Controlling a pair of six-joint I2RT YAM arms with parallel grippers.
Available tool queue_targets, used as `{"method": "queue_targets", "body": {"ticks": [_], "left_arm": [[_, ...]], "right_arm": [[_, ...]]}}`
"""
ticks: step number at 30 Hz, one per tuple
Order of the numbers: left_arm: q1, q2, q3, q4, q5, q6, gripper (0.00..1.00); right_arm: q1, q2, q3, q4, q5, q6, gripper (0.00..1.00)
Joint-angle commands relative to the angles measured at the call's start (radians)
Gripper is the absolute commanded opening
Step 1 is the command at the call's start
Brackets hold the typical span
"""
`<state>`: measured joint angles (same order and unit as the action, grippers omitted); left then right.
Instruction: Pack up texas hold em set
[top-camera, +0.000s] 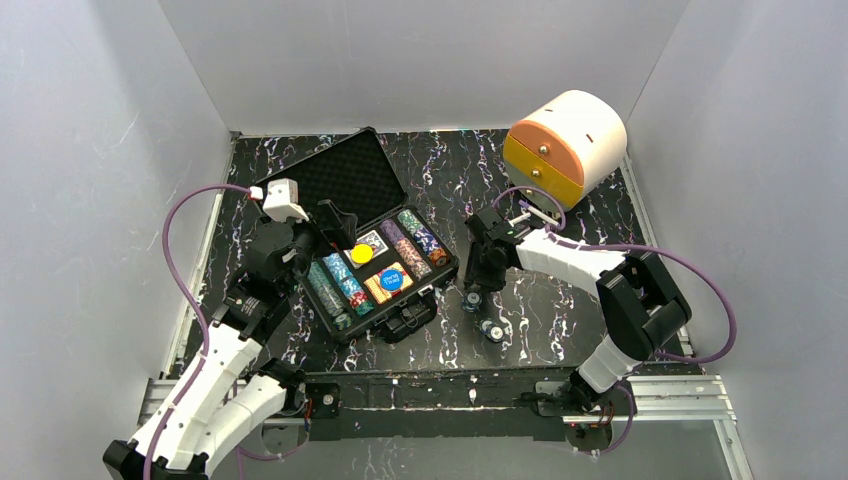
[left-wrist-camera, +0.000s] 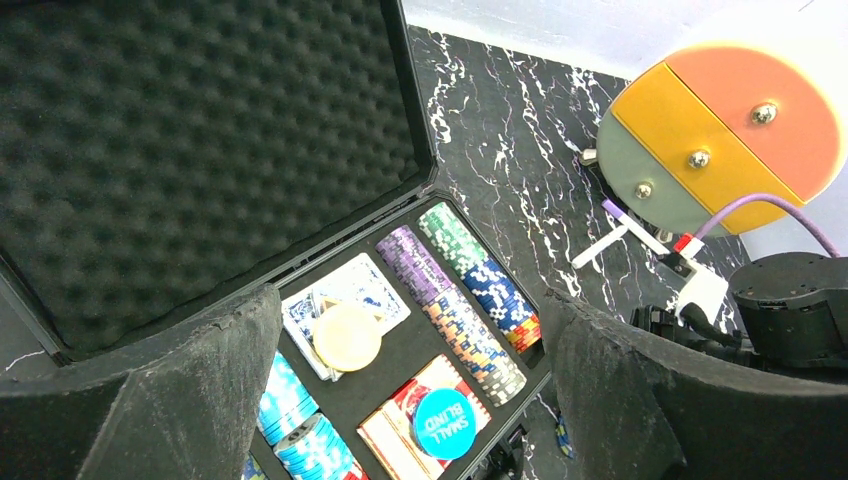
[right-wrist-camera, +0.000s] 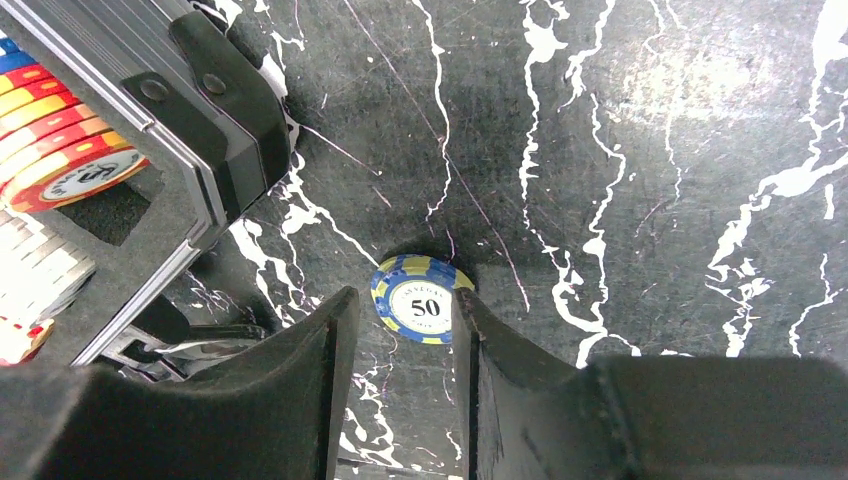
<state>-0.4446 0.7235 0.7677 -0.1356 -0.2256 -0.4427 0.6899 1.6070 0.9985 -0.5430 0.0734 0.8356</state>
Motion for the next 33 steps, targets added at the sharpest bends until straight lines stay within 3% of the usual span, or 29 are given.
{"method": "queue_targets", "body": {"ticks": [1,4,7,10,22,33], "left_arm": [[-0.002,-0.016,0.009,0.002,-0.02,-0.001,0.98],[-0.002,-0.017,0.01,0.0,-0.023,-0.001,0.98],[-0.002,-0.018,0.01,0.0,-0.026,0.0,0.98],[-0.002,-0.02,0.009,-0.003,-0.029,0.002,0.98],[-0.002,-0.022,0.015,-0.007,-0.035,0.015,0.98],[-0.002,-0.021,0.017,-0.013,-0.04,0.023,0.98]], "right_arm": [[0.01,-0.026,-0.003,-0.007,-0.009,-0.013,0.48],[0.013,-0.019,0.016,-0.029,0.017,-0.043,0.57],[0.043,-0.001,0.036,-0.04,0.047,-0.127,0.78],[0.068,0.03,0.063,-0.065,0.071,-0.209,0.85],[0.104,0.046,0.072,-0.03,-0.01,-0.589,0.84],[0.143,0.044,0.047,-0.032,-0.029,-0.831,0.8]]}}
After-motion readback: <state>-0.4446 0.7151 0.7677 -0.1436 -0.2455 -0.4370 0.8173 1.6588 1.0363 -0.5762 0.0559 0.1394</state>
